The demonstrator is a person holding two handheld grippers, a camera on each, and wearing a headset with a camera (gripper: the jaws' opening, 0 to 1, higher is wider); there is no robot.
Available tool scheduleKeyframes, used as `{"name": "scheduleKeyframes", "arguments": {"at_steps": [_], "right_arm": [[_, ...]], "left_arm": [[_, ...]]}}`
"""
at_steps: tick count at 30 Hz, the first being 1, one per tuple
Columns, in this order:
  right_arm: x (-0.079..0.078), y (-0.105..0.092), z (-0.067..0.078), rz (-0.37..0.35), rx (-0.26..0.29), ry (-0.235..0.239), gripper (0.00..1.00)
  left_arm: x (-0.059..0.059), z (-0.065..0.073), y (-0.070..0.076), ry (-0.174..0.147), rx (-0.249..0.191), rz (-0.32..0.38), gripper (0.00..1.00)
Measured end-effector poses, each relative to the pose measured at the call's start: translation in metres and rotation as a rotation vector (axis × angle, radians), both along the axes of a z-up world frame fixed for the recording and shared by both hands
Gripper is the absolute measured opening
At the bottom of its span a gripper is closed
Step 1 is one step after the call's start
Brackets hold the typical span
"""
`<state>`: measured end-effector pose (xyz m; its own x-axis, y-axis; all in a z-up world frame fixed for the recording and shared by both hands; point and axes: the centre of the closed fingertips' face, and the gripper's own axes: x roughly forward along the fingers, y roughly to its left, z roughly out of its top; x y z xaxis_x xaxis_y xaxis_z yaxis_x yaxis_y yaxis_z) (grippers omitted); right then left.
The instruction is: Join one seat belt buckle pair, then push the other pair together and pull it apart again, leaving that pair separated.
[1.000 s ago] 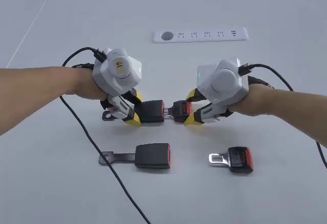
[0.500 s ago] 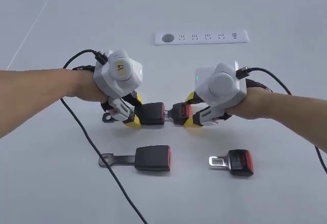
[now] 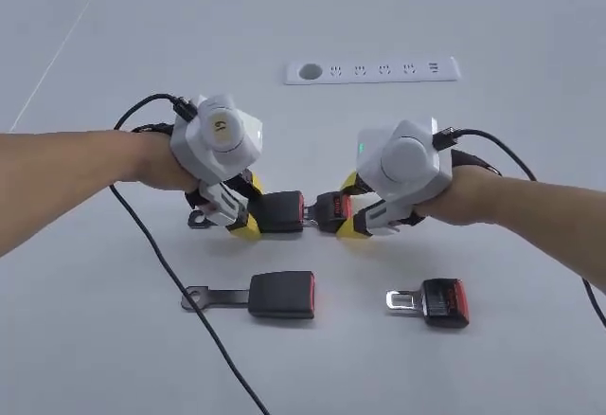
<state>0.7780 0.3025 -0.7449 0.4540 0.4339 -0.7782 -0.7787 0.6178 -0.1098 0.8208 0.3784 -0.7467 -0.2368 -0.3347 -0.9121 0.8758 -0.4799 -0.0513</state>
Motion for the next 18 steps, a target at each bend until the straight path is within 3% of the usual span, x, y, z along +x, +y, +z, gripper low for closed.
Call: {"name": "scheduleKeyframes", "arguments": {"at_steps": [18], "right_arm": [[0.0002, 0.0013, -0.0003, -0.023, 0.002, 0.003, 0.28]], "left_arm": [[-0.0001, 0.0006, 0.0003, 0.002, -0.002, -0.004, 0.29]]}}
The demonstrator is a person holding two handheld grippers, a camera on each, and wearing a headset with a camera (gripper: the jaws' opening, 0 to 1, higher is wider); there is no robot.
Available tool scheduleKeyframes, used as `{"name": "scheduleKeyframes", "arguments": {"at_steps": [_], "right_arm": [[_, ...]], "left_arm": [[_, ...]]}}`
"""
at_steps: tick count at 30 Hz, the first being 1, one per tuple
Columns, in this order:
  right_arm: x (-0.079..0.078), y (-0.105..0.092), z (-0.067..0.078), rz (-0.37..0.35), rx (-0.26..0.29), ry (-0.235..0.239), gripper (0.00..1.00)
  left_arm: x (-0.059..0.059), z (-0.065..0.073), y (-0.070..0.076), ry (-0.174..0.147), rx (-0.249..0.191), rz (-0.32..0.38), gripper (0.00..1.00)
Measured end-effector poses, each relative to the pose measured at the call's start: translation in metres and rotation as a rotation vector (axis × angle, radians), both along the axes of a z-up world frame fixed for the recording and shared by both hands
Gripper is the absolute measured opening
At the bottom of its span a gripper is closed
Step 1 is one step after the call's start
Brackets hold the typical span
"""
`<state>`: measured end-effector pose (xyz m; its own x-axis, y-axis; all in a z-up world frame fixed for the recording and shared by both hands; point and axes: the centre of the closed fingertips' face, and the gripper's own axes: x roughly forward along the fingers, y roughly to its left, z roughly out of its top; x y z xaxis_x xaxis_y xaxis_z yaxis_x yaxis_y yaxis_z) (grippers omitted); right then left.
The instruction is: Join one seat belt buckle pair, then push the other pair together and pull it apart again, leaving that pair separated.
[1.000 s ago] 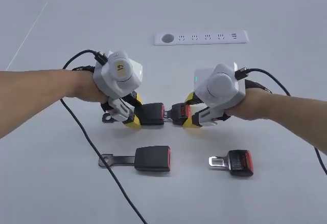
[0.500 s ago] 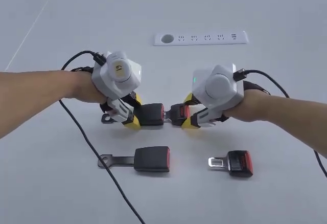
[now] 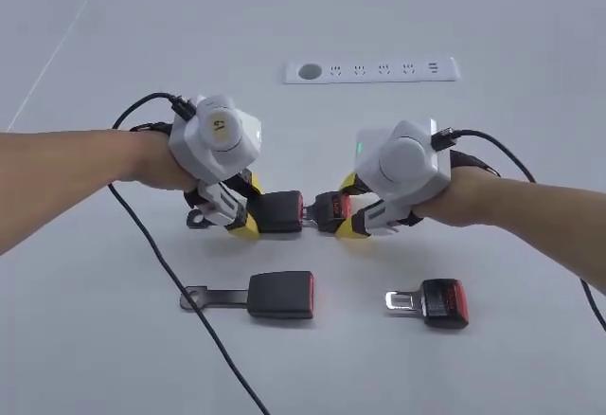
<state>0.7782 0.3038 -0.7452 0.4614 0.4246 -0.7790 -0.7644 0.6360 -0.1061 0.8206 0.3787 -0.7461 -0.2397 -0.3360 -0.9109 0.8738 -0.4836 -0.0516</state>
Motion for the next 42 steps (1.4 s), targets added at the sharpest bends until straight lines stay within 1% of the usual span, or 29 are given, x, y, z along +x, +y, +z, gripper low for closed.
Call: {"name": "scheduleKeyframes", "arguments": {"at_steps": [5, 7, 9, 10, 11, 12, 15, 24, 26, 28, 29, 30, 31, 33, 34, 35, 37, 38, 39, 41, 42], "right_arm": [[0.000, 0.001, 0.000, -0.009, 0.000, 0.001, 0.28], [0.003, 0.007, 0.001, -0.024, 0.016, -0.011, 0.27], [0.005, 0.013, 0.000, -0.031, 0.011, -0.012, 0.27], [0.005, 0.012, 0.001, -0.034, 0.018, -0.013, 0.27], [0.001, 0.008, -0.001, -0.053, 0.006, 0.005, 0.28], [0.002, 0.011, -0.002, -0.038, 0.012, -0.005, 0.28], [0.002, 0.012, -0.002, -0.040, 0.010, -0.003, 0.27], [0.005, 0.012, -0.002, -0.038, 0.005, -0.002, 0.28], [0.004, 0.010, -0.001, -0.015, 0.001, -0.008, 0.28], [0.003, 0.008, 0.001, 0.010, 0.021, -0.018, 0.27], [0.002, 0.007, 0.002, 0.008, 0.033, -0.013, 0.27], [0.002, 0.007, 0.003, 0.013, 0.044, -0.022, 0.27], [0.001, 0.006, 0.003, 0.009, 0.043, -0.013, 0.27], [0.002, 0.008, 0.003, 0.007, 0.042, -0.011, 0.27], [0.003, 0.008, 0.003, 0.007, 0.037, -0.009, 0.27], [0.003, 0.009, 0.003, 0.002, 0.028, -0.004, 0.27], [0.003, 0.009, 0.003, 0.004, 0.009, 0.004, 0.27], [0.003, 0.009, 0.002, 0.005, 0.003, 0.007, 0.27], [0.002, 0.009, 0.002, 0.003, 0.004, 0.009, 0.27], [0.002, 0.008, 0.002, 0.010, 0.003, 0.002, 0.27], [0.001, 0.007, 0.003, 0.020, 0.007, -0.007, 0.27]], "left_arm": [[0.000, 0.000, 0.000, -0.001, 0.002, 0.000, 0.29], [0.000, 0.000, 0.000, -0.002, 0.003, 0.003, 0.29], [0.000, 0.000, 0.000, -0.001, 0.002, 0.006, 0.29], [0.000, 0.000, -0.001, 0.000, 0.002, 0.005, 0.29], [0.002, 0.000, 0.002, -0.009, 0.009, -0.002, 0.29], [0.000, -0.001, 0.001, 0.000, 0.001, 0.003, 0.29], [0.000, -0.002, 0.000, 0.001, -0.003, 0.004, 0.29], [0.000, -0.003, 0.001, -0.004, 0.001, -0.002, 0.30], [-0.001, -0.002, 0.001, -0.004, -0.001, -0.010, 0.30], [-0.001, -0.002, 0.002, -0.006, -0.003, -0.021, 0.30], [-0.001, -0.002, 0.002, -0.003, -0.004, -0.022, 0.30], [-0.001, -0.002, 0.002, 0.000, -0.006, -0.028, 0.30], [-0.001, -0.002, 0.002, 0.002, -0.006, -0.028, 0.30], [-0.001, -0.001, 0.002, 0.008, -0.003, -0.024, 0.30], [-0.001, -0.001, 0.001, 0.006, 0.001, -0.019, 0.30], [-0.003, -0.001, 0.000, -0.003, 0.013, -0.022, 0.30], [-0.003, -0.001, 0.000, -0.034, 0.038, -0.043, 0.30], [-0.004, -0.001, -0.001, -0.038, 0.052, -0.038, 0.30], [-0.004, -0.001, 0.000, -0.043, 0.050, -0.045, 0.30], [-0.003, -0.001, 0.001, -0.041, 0.043, -0.043, 0.30], [-0.002, 0.000, 0.003, -0.033, 0.024, -0.044, 0.30]]}}
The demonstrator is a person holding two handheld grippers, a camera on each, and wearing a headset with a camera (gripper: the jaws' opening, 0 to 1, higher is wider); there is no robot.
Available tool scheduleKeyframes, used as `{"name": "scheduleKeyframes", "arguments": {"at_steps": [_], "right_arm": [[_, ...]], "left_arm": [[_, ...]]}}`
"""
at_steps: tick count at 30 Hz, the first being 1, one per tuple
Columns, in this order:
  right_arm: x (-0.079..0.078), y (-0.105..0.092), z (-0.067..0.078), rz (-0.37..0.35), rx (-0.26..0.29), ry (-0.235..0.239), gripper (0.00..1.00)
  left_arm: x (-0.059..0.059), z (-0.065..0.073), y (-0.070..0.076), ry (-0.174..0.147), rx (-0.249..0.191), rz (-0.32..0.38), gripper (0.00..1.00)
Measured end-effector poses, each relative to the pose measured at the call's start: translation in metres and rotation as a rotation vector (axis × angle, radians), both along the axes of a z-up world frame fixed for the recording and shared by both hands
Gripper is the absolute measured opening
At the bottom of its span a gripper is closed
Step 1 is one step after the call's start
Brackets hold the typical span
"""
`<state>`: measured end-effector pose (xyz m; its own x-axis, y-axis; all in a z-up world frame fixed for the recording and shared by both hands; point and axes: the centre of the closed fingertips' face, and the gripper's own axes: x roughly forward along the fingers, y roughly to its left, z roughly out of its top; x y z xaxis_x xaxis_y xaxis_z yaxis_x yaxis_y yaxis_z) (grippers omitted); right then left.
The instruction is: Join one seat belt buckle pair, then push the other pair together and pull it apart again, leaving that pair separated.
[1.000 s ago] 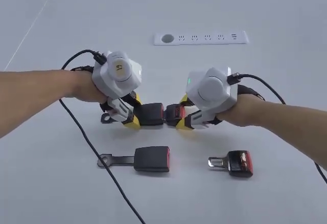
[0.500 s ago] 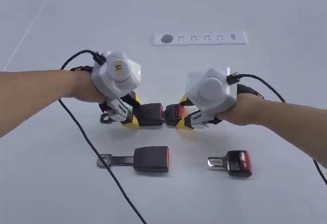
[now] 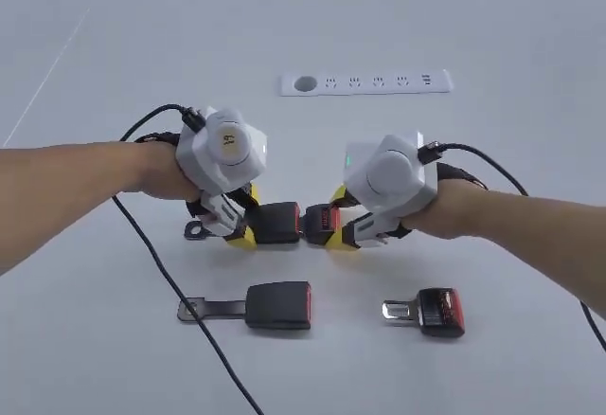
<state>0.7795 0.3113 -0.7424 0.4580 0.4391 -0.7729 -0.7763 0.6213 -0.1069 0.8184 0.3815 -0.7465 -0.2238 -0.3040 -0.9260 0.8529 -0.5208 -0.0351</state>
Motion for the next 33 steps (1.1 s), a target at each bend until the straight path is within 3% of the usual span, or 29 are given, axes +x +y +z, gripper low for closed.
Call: {"name": "scheduleKeyframes", "arguments": {"at_steps": [2, 4, 9, 12, 13, 16, 21, 24, 33], "right_arm": [[-0.0006, -0.0007, 0.0004, 0.003, 0.011, -0.008, 0.27], [0.0006, 0.0003, 0.0005, 0.002, 0.011, -0.010, 0.27], [0.0017, 0.0025, 0.0000, 0.004, -0.035, 0.015, 0.27], [-0.0011, 0.0014, -0.0001, 0.008, -0.008, 0.007, 0.28], [-0.0013, 0.0003, 0.0008, -0.002, 0.026, -0.002, 0.27], [-0.0012, 0.0007, -0.0001, 0.007, 0.019, -0.009, 0.28], [-0.0013, 0.0011, 0.0004, 0.004, 0.017, 0.002, 0.29], [-0.0016, 0.0017, -0.0011, 0.031, -0.029, -0.013, 0.30], [0.0001, 0.0022, -0.0024, 0.021, -0.030, -0.001, 0.34]], "left_arm": [[0.0015, 0.0004, 0.0004, 0.022, -0.018, 0.018, 0.30], [0.0013, 0.0005, -0.0006, 0.020, -0.015, 0.016, 0.30], [-0.0006, 0.0005, -0.0022, -0.029, 0.034, -0.011, 0.30], [0.0027, 0.0004, 0.0000, 0.003, -0.006, -0.002, 0.30], [0.0030, 0.0006, -0.0001, 0.019, -0.023, 0.008, 0.30], [0.0014, 0.0005, -0.0012, -0.006, -0.002, -0.022, 0.30], [0.0015, 0.0008, -0.0015, 0.006, 0.001, 0.009, 0.31], [0.0015, 0.0007, -0.0016, 0.009, -0.004, 0.019, 0.32], [0.0009, 0.0008, -0.0019, 0.010, -0.007, 0.011, 0.32]]}}
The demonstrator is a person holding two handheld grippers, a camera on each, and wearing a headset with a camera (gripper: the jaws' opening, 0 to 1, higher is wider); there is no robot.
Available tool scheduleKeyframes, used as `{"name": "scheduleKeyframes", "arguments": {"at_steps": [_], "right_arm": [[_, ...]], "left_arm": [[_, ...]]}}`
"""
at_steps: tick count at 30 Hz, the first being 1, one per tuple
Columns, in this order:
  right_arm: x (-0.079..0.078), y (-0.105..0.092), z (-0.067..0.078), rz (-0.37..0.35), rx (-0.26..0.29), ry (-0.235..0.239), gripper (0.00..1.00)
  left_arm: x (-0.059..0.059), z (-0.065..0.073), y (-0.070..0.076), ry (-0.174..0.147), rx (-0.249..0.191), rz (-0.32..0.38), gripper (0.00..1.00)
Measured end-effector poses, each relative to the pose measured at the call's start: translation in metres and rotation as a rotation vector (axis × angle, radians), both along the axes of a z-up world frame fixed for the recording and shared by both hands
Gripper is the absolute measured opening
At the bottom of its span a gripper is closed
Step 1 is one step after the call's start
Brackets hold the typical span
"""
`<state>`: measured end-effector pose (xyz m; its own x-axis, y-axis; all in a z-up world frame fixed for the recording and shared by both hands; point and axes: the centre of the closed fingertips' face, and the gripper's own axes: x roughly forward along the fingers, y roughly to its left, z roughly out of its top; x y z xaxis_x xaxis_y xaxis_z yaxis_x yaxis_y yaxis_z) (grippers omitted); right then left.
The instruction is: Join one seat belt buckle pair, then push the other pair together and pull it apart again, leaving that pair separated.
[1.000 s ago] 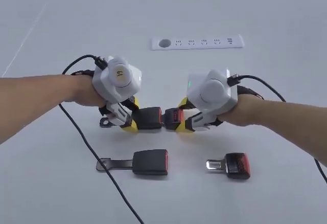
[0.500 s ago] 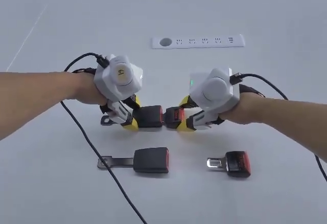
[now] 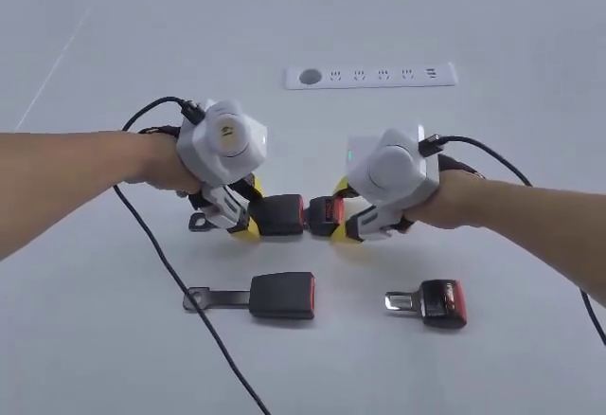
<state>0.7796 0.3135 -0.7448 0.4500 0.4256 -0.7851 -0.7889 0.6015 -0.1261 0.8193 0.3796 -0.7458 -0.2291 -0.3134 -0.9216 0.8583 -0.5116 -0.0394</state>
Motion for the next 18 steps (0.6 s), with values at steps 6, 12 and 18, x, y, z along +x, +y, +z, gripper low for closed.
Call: {"name": "scheduleKeyframes", "arguments": {"at_steps": [6, 12, 18], "right_arm": [[-0.001, -0.001, 0.000, -0.001, -0.008, 0.001, 0.38], [-0.006, -0.005, 0.002, -0.010, -0.012, 0.005, 0.41], [-0.010, -0.011, 0.008, -0.030, -0.013, -0.002, 0.45]], "left_arm": [[-0.001, 0.000, 0.002, 0.006, 0.002, 0.015, 0.34], [0.005, 0.001, 0.009, -0.026, 0.009, 0.024, 0.35], [0.009, 0.008, 0.017, -0.034, -0.016, 0.073, 0.39]]}}
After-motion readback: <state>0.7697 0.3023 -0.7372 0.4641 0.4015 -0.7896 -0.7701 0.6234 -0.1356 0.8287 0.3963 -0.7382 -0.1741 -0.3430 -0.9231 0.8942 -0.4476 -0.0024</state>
